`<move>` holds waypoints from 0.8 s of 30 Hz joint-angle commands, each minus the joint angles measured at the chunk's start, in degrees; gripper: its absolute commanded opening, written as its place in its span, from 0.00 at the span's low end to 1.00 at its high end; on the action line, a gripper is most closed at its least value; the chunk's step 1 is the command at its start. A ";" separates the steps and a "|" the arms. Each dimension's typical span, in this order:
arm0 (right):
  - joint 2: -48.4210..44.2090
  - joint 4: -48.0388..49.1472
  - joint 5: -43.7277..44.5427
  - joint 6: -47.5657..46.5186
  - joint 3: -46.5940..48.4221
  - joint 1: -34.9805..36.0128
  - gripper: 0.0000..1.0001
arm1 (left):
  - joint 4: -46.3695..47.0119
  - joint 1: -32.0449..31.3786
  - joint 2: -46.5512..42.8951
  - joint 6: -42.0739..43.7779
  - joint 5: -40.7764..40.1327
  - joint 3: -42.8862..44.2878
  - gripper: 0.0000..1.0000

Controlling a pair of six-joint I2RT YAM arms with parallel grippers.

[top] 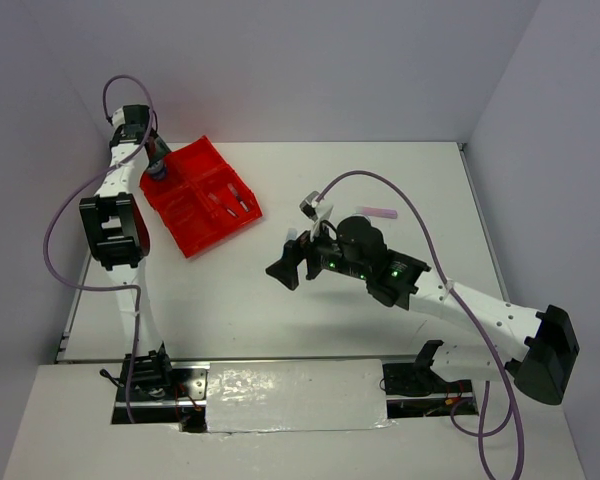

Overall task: Sort the stationery into containers
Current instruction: Place the stationery in the storage box.

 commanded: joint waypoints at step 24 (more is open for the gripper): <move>-16.76 -6.95 43.67 7.74 -0.40 2.95 1.00 | 15.18 -15.82 -24.56 8.72 15.80 -18.23 0.99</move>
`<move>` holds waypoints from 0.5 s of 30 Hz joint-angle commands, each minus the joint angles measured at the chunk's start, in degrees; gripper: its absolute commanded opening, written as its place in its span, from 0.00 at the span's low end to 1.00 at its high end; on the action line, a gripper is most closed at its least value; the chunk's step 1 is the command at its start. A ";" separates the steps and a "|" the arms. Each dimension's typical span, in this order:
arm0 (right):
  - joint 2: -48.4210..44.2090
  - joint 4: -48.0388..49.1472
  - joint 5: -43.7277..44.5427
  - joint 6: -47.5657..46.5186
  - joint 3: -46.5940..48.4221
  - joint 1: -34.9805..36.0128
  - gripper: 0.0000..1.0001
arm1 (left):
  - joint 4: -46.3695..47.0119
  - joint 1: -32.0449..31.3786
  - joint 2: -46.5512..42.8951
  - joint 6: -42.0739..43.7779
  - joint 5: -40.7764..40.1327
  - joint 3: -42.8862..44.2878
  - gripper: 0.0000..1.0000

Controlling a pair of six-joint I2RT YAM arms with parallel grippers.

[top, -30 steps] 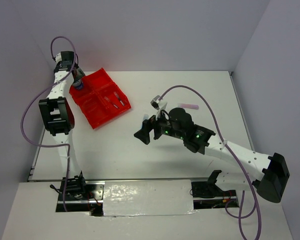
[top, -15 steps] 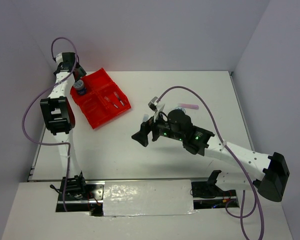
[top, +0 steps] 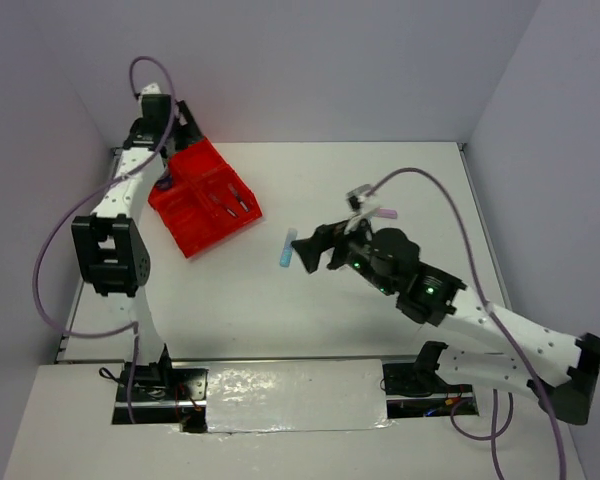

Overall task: Sort the stationery into containers
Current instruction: Place the stationery in the storage box, then pick up the stationery from the center of the board.

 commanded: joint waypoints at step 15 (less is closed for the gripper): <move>-19.75 -37.34 52.21 18.10 12.84 0.54 1.00 | 25.34 -46.95 -3.43 16.69 8.03 -16.77 0.99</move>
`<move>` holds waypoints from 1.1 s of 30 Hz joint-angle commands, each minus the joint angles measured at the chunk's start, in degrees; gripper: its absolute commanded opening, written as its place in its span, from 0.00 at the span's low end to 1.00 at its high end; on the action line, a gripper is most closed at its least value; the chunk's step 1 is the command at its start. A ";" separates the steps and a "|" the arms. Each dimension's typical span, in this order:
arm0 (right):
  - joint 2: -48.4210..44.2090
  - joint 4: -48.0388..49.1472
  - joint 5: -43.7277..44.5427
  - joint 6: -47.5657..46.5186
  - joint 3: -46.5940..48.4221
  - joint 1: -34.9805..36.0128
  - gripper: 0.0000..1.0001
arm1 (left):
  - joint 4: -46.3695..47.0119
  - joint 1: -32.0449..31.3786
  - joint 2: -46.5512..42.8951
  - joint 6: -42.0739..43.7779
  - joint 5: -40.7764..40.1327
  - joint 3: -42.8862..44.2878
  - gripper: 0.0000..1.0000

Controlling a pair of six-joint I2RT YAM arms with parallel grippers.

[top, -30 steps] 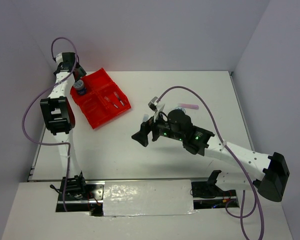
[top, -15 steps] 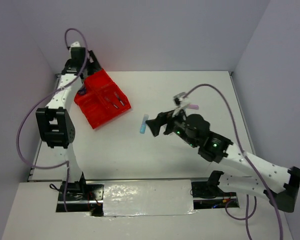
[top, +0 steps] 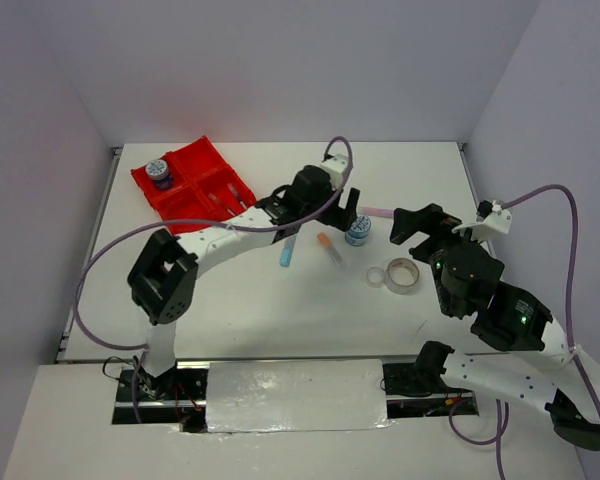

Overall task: Sort the stationery into containers
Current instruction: Pick up the stationery from the center of the board.

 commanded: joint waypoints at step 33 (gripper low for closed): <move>-0.30 5.63 -6.70 -10.36 -3.14 0.39 1.00 | -7.79 -3.96 30.60 8.73 0.04 28.44 0.94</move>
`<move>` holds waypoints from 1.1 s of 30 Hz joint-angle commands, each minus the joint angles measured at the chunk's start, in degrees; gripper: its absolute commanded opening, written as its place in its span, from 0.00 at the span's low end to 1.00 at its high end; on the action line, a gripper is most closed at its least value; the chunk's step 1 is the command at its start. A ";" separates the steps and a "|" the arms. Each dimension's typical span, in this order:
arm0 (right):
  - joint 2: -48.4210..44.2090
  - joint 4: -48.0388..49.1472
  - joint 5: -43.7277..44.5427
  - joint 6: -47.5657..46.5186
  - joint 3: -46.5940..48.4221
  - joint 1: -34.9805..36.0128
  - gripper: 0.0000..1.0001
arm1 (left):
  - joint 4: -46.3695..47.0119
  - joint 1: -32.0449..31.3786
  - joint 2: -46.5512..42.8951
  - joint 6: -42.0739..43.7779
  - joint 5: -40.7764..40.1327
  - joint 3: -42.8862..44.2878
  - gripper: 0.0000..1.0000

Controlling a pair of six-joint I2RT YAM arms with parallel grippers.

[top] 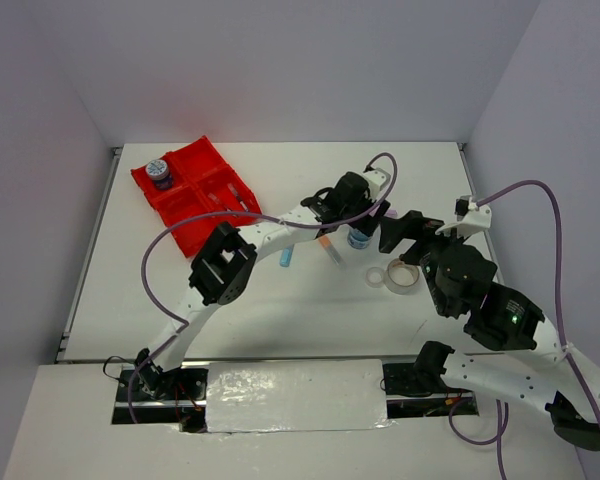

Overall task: Sort the stationery into containers
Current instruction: Pick up the stationery from the center of the board.

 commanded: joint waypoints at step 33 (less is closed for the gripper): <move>3.83 6.39 -3.41 -3.65 -1.55 0.39 1.00 | 5.42 -1.30 -9.33 -3.03 4.44 -11.64 0.99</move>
